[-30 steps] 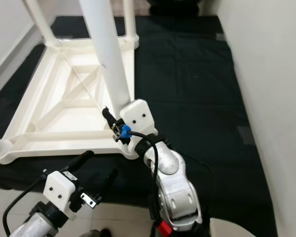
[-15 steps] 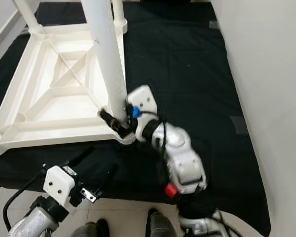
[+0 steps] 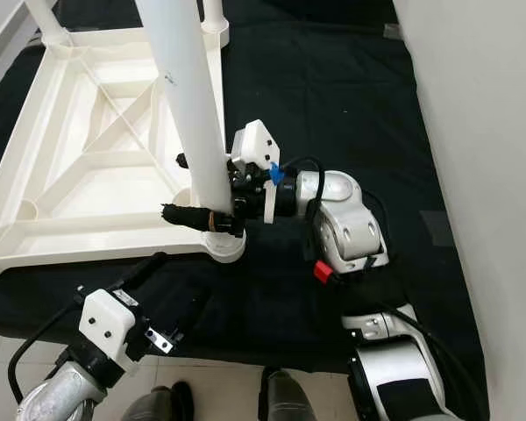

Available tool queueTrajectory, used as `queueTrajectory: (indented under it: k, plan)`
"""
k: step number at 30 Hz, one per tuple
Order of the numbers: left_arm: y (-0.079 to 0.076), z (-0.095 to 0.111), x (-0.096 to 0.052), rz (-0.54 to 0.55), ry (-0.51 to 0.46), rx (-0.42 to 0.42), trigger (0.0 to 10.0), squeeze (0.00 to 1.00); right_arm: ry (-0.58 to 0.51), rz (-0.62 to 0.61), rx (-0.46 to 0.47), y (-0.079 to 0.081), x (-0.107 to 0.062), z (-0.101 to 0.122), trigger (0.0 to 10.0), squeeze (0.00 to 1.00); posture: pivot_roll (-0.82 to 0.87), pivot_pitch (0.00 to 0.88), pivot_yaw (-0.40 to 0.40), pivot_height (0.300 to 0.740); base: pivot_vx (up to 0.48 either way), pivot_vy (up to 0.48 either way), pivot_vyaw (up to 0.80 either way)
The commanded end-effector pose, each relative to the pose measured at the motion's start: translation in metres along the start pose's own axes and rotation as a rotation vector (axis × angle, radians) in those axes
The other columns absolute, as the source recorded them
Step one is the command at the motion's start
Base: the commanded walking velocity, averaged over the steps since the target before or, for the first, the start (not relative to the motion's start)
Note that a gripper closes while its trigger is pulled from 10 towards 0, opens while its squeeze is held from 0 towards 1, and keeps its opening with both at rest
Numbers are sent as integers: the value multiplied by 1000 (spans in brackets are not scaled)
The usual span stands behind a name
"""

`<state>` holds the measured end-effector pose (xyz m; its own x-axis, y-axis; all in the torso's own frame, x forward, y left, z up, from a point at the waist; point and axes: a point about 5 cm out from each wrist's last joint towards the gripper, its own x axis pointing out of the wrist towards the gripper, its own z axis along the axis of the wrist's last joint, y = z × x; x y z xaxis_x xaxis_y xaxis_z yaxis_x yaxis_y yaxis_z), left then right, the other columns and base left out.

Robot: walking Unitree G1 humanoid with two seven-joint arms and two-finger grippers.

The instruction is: Building children table

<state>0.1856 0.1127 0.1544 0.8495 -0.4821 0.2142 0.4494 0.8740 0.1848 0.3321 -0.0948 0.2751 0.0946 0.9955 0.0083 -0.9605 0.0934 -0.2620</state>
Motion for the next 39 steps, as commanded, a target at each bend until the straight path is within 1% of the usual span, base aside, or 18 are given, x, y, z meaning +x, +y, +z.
queueTrajectory:
  k: [1,2,9,18,21,22,23,24,25,26,27,28,29,32,35,36,37,39]
  plan:
    - [-3,-5,-4,1,33,-6,10000,0,-49,29,-24,0,-1,7,6275,0,95,289,-5,740,0,0,0]
    - [-3,-5,-4,1,32,-6,10000,0,-61,60,-21,-2,-4,9,0,0,95,288,-5,740,0,0,0]
    - [-3,-5,-3,2,31,-7,10000,0,-39,142,-19,-2,-21,7,0,0,89,289,-2,740,0,0,0]
    - [-4,-6,-3,-2,33,-11,10000,0,34,112,12,9,-44,-10,0,0,69,291,-2,740,0,0,0]
    - [-4,-6,-4,-1,34,-12,10000,0,106,-33,48,21,-46,-29,0,0,61,291,-9,740,0,0,0]
    - [-4,-6,-5,0,34,-13,10000,0,160,-182,87,25,-40,-44,0,0,59,292,-18,740,0,0,0]
    - [-3,-7,-5,3,35,-12,10000,0,293,-464,184,48,-31,-78,0,0,49,294,-19,740,0,0,0]
    - [-3,-7,-5,3,35,-12,10000,0,293,-464,184,48,-31,-78,0,0,49,294,-19,740,0,0,0]
    - [-2,-7,-6,5,36,-12,10000,0,393,-675,234,66,-31,-97,0,0,49,294,-19,740,0,0,0]
    - [-2,-7,-6,5,36,-12,10000,0,393,-675,234,66,-31,-97,0,0,49,294,-19,740,0,0,0]
    - [-1,-6,-6,6,36,-11,10000,0,447,-802,290,88,-26,-107,0,0,54,301,-8,740,0,0,0]
    - [-1,-6,-6,6,36,-11,10000,0,447,-802,290,88,-26,-107,0,0,54,301,-8,740,0,0,0]
    - [-1,-7,-5,1,37,-12,10000,0,462,-845,317,102,-16,-111,0,0,37,300,13,740,0,0,0]
    - [0,-8,-4,-7,39,-15,10000,0,445,-831,313,105,-6,-109,0,0,40,295,21,740,0,0,0]
    - [-1,-10,-2,-19,40,-23,10000,0,415,-846,267,91,2,-101,0,0,34,282,15,740,0,0,0]
    - [-1,-10,-1,-18,39,-24,10000,0,415,-851,256,87,0,-100,4039,0,32,282,12,740,0,0,0]
    - [-1,-10,-1,-16,37,-23,10000,0,420,-870,246,83,-2,-97,10000,0,31,283,8,740,0,0,0]
    - [-1,-10,0,-8,33,-22,10000,0,361,-882,224,74,-4,-88,10000,0,31,284,1,740,0,0,0]
